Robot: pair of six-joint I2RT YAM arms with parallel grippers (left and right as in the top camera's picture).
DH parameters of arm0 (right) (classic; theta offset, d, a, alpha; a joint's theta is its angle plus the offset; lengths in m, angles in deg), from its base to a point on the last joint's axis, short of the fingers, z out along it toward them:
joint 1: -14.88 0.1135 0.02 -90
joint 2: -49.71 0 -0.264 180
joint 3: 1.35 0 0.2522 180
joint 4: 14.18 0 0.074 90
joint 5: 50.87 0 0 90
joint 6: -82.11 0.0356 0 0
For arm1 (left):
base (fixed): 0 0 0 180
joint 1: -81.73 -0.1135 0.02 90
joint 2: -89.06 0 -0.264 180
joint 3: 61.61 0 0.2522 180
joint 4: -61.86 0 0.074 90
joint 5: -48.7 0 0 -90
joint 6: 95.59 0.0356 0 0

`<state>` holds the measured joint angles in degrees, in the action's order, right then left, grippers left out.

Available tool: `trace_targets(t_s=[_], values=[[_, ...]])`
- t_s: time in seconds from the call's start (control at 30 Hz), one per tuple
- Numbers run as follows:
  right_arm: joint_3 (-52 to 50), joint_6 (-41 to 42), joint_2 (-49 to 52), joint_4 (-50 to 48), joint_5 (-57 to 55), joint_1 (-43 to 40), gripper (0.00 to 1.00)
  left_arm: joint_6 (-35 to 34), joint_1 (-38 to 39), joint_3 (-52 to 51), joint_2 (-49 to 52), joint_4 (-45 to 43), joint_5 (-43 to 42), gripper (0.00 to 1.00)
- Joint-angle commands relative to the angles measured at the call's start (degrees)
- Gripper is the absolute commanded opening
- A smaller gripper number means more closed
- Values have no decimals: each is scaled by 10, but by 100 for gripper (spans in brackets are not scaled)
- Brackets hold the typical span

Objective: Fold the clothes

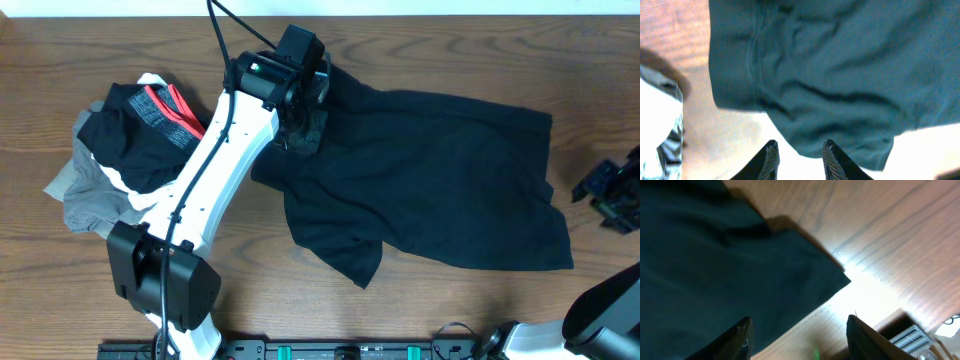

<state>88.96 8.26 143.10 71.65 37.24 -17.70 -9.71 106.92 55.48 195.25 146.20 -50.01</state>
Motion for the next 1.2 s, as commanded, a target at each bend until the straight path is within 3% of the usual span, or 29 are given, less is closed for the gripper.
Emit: trace_targets(t_s=[0.0, 0.2, 0.43, 0.63, 0.83, 0.87, 1.03, 1.17], values=[[-63, 13, 6, -27, 10, -4, 58, 8, 0, 12, -10, 24, -3, 31], [-143, 32, 6, -53, 24, -9, 60, -9, 16, 12, -11, 90, -10, 27], [-229, 83, 6, -117, 23, -9, 60, -9, 68, 12, -16, 103, -14, 23], [-294, 111, 6, -188, 10, -14, 59, -69, 128, 12, -57, 148, 169, 23], [-313, 121, 6, -280, 26, -19, 56, -125, 151, -10, -110, 140, 165, 24], [-313, 121, 6, -292, 35, -19, 54, -127, 153, -21, -115, 136, 158, 24], [-306, 121, 6, -329, 98, -19, 24, -130, 172, -118, -127, 76, 70, 24], [-296, 104, 6, -324, 130, -19, 18, -132, 199, -214, -127, -8, 9, 29]])
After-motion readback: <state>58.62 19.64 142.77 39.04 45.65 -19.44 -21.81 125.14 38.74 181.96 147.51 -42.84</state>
